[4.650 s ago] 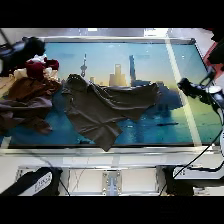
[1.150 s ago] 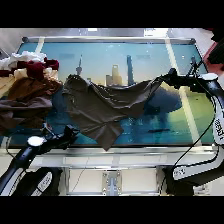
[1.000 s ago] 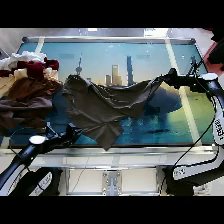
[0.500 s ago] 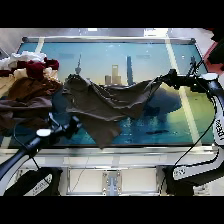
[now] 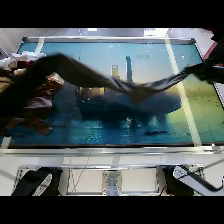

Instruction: Fold the shirts.

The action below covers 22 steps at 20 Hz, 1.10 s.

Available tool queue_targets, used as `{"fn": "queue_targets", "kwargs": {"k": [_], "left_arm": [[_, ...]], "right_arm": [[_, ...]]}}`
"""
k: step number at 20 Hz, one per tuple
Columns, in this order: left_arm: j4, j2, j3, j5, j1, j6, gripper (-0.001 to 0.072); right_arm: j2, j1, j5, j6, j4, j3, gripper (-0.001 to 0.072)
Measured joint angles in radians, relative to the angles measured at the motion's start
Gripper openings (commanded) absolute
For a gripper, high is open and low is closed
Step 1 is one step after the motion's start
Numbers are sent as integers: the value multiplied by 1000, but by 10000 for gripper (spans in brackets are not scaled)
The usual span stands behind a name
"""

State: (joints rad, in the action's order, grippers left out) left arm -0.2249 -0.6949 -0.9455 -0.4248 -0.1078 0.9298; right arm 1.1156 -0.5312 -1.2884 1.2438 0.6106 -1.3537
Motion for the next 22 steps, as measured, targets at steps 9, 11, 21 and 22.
{"fn": "queue_targets", "kwargs": {"k": [9, 11, 21, 22], "left_arm": [[-596, 206, -373, -16, 19, 226, 10], [-787, 212, -404, -45, 20, 351, 10], [-1150, 216, -440, -100, 20, 581, 10], [-1157, 216, -447, -97, 20, 583, 10]], "right_arm": [[-488, -309, -20, 14, 128, -145, 27], [-506, -332, -2, 38, 213, -228, 26], [-491, -355, 25, 82, 217, -418, 26], [-489, -355, 25, 82, 217, -443, 26]]}}
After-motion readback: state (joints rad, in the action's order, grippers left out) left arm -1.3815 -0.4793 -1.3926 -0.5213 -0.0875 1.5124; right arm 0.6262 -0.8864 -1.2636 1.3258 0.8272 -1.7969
